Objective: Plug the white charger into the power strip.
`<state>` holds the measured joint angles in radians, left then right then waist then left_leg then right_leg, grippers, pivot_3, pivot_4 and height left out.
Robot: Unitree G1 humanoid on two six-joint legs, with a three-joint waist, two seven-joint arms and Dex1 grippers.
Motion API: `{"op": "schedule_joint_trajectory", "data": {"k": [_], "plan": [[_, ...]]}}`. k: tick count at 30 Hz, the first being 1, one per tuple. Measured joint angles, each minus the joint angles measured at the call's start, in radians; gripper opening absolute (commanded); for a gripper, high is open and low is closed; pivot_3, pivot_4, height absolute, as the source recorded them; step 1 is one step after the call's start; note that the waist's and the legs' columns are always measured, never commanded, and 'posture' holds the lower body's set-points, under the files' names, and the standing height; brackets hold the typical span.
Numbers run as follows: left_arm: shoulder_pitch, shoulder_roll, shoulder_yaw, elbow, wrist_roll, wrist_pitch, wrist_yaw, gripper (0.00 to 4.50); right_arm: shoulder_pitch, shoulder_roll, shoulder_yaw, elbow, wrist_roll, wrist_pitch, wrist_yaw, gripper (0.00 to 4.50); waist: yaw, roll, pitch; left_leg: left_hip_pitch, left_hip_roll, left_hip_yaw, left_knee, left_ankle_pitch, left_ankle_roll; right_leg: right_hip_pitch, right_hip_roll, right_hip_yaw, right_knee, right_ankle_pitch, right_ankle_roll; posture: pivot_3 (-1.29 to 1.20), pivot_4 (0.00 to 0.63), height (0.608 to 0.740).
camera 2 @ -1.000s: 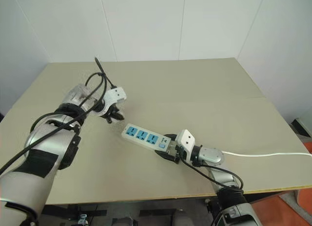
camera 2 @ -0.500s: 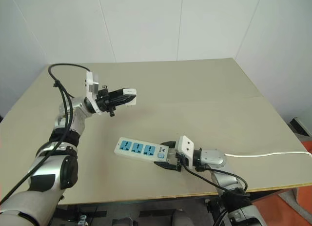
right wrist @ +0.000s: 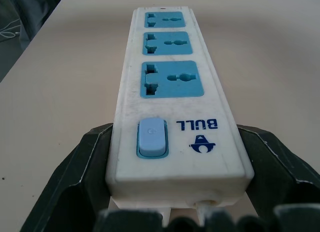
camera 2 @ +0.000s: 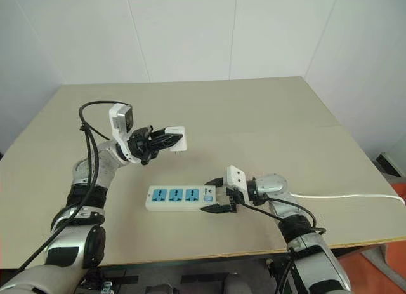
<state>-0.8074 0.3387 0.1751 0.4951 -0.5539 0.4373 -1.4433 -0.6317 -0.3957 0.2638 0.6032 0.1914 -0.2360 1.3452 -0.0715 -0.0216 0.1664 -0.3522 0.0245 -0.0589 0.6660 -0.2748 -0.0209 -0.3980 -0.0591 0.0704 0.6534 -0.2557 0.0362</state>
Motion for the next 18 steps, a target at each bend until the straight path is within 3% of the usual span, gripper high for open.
{"op": "schedule_joint_trajectory", "data": {"k": [10, 18], "plan": [[0.185, -0.058, -0.087, -0.092, 0.022, -0.141, -0.002, 1.01, 0.011, 0.009, -0.008, 0.007, -0.012, -0.026, -0.01, 3.42, 0.001, 0.0, -0.001, 0.003, 0.001, 0.0, 0.0, 0.0, 0.0, 0.004, 0.0, -0.001, -0.004, 0.0, 0.0, 0.0, 0.15, 0.74], [0.201, -0.063, -0.141, -0.084, 0.053, -0.237, -0.038, 1.01, 0.028, 0.011, -0.011, -0.016, -0.015, -0.028, -0.03, 3.42, -0.001, 0.0, -0.001, 0.006, 0.002, 0.0, -0.001, 0.0, 0.0, 0.007, 0.001, -0.001, -0.005, 0.0, 0.0, 0.0, 0.15, 0.74]]}}
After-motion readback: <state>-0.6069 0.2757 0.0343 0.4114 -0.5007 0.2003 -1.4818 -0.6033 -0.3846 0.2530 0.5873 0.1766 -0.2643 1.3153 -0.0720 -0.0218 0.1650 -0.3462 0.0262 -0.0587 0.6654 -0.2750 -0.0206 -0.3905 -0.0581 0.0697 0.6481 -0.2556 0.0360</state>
